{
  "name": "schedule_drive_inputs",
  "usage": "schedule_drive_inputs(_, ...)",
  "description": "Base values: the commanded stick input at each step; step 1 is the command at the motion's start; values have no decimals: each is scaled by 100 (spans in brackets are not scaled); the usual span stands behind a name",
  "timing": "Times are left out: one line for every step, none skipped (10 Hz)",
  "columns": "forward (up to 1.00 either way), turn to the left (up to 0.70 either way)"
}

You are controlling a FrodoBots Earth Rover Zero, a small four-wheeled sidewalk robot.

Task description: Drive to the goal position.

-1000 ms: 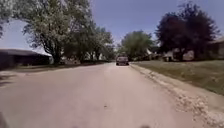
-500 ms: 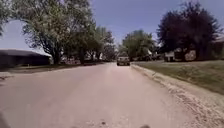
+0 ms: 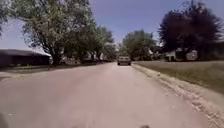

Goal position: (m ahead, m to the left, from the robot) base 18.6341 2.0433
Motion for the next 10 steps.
schedule_drive_inputs(70,0)
schedule_drive_inputs(70,0)
schedule_drive_inputs(70,0)
schedule_drive_inputs(70,0)
schedule_drive_inputs(70,0)
schedule_drive_inputs(70,0)
schedule_drive_inputs(70,0)
schedule_drive_inputs(70,0)
schedule_drive_inputs(70,0)
schedule_drive_inputs(70,0)
